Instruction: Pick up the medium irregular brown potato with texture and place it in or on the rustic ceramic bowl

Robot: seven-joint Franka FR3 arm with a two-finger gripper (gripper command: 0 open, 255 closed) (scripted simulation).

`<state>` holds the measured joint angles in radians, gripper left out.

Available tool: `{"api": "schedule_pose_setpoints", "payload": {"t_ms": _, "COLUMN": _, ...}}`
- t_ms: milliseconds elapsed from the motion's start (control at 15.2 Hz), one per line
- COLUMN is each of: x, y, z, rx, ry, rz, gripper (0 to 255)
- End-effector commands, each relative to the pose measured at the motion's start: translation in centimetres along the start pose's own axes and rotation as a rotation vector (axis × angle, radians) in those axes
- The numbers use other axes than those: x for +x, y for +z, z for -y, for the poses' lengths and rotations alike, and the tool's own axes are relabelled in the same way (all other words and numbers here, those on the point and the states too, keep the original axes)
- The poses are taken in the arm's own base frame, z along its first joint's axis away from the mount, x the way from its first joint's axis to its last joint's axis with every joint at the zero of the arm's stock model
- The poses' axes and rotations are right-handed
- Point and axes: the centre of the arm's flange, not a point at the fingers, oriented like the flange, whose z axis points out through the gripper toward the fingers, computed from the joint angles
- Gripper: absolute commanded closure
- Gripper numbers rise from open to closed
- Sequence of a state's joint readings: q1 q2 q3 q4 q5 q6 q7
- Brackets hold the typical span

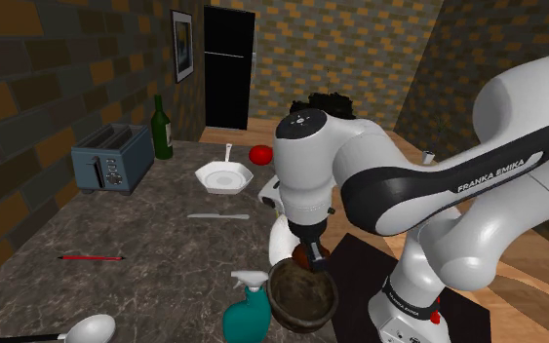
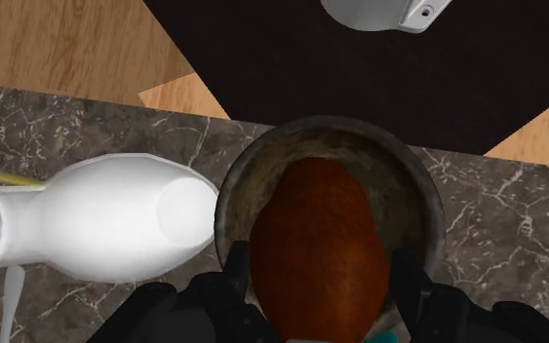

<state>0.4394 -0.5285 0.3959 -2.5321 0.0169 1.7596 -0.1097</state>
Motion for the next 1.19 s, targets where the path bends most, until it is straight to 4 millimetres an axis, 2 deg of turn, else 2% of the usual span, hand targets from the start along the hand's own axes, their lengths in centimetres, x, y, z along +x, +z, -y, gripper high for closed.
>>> {"api": "schedule_pose_setpoints", "payload": {"t_ms": 0, "x": -0.1, "y": 0.6, "z": 0.6, "rx": 0.001, "ry": 0.0, "rz": 0.0, "gripper": 255}}
{"api": "schedule_pose_setpoints", "payload": {"t_ms": 990, "x": 2.2, "y": 8.1, "z": 1.8, "rx": 0.001, "ry": 0.0, "rz": 0.0, "gripper": 255}}
{"api": "schedule_pose_setpoints", "payload": {"t_ms": 1122, "x": 2.2, "y": 8.1, "z": 1.8, "rx": 0.001, "ry": 0.0, "rz": 0.0, "gripper": 255}}
